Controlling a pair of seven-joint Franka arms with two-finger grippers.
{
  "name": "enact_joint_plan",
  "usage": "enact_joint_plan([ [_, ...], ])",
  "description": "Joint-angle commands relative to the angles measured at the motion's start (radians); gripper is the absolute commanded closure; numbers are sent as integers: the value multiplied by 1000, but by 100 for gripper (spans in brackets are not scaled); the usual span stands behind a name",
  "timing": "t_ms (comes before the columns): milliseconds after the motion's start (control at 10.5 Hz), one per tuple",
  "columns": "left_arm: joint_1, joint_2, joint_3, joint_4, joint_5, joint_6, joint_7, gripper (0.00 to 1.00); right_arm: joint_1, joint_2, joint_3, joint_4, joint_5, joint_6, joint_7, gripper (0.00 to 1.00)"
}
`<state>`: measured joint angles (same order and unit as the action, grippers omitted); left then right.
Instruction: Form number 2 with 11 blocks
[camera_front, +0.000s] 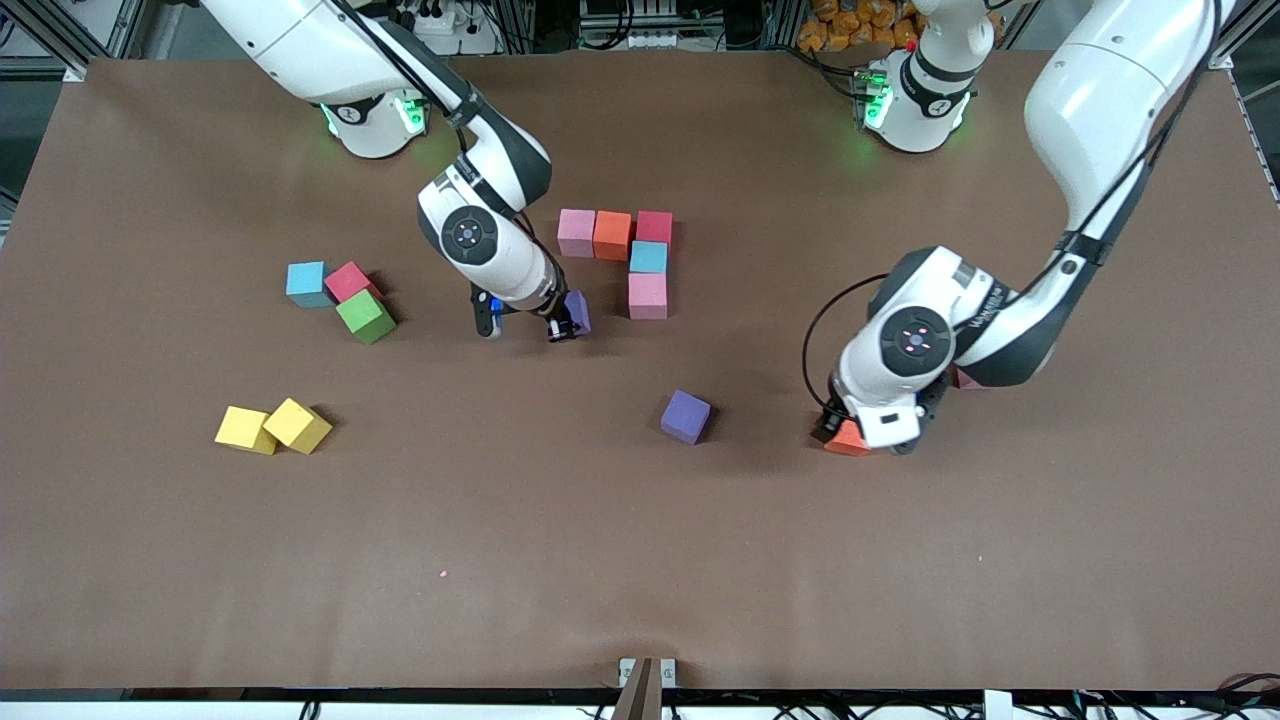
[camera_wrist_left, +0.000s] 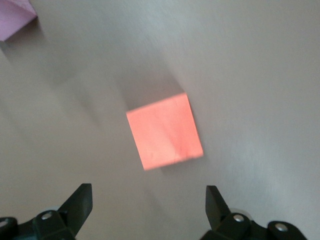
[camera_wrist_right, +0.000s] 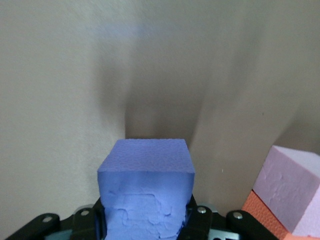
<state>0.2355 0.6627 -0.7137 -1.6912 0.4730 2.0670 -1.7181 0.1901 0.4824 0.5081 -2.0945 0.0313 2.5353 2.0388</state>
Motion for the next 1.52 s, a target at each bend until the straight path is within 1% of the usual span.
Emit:
enact_joint_plan([
  [0,47,-11,-7,-16,-14,45,-107,0,32,22,-5,28,9,16,90,86],
  [190,61,9,-6,-22,-7,85,-171,0,72,57,-7,86,7,16,177,85],
  [381,61,29,5,-27,-5,117,-210,0,89,74,-10,96,-7,16,205,85],
  [476,59,26,8,-56,-4,148,-243,0,89,80,-10,96,-5,16,208,84],
  [571,61,25,10,-99,21,201,-285,0,89,82,-10,94,-4,14,210,84],
  [762,61,28,28,-122,100,252,-394,0,89,84,-10,90,-4,14,238,84],
  [1048,64,34,31,-120,110,257,-400,0,88,87,-10,93,-4,19,258,85],
  [1238,51,43,52,-122,111,283,-400,0,89,94,-10,94,-2,39,261,85],
  [1429,47,61,59,-119,113,291,-400,0,89,97,-8,97,-2,39,270,84],
])
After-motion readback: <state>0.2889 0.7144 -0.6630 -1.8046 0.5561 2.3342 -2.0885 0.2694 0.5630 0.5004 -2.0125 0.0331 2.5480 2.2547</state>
